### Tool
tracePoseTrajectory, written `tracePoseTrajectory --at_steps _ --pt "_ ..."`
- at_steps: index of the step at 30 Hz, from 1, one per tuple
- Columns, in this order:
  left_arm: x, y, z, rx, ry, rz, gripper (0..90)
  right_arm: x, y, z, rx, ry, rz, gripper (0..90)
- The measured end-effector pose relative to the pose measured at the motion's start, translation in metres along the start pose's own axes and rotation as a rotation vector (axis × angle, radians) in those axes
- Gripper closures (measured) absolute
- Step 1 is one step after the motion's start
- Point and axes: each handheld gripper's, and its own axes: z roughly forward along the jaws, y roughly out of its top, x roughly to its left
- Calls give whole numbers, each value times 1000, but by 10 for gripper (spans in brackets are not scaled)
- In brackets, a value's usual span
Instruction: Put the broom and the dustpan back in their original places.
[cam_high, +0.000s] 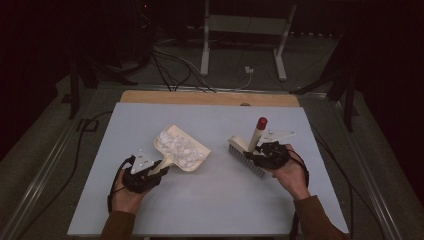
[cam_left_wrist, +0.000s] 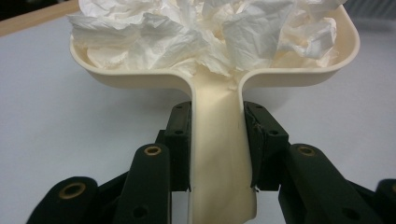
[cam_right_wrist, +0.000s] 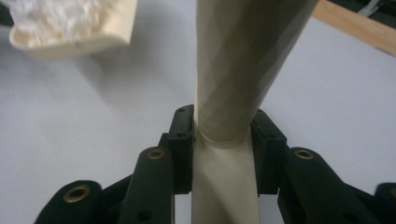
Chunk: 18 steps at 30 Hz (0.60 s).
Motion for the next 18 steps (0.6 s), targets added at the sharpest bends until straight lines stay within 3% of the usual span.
tracePoseTrajectory --at_steps 11,18 --pt "16 -5 -11 -10 108 -70 666 -4 -10 10 68 74 -78 670" --pt "22 -9 -12 -15 158 -114 666 -9 -12 9 36 88 -45 635"
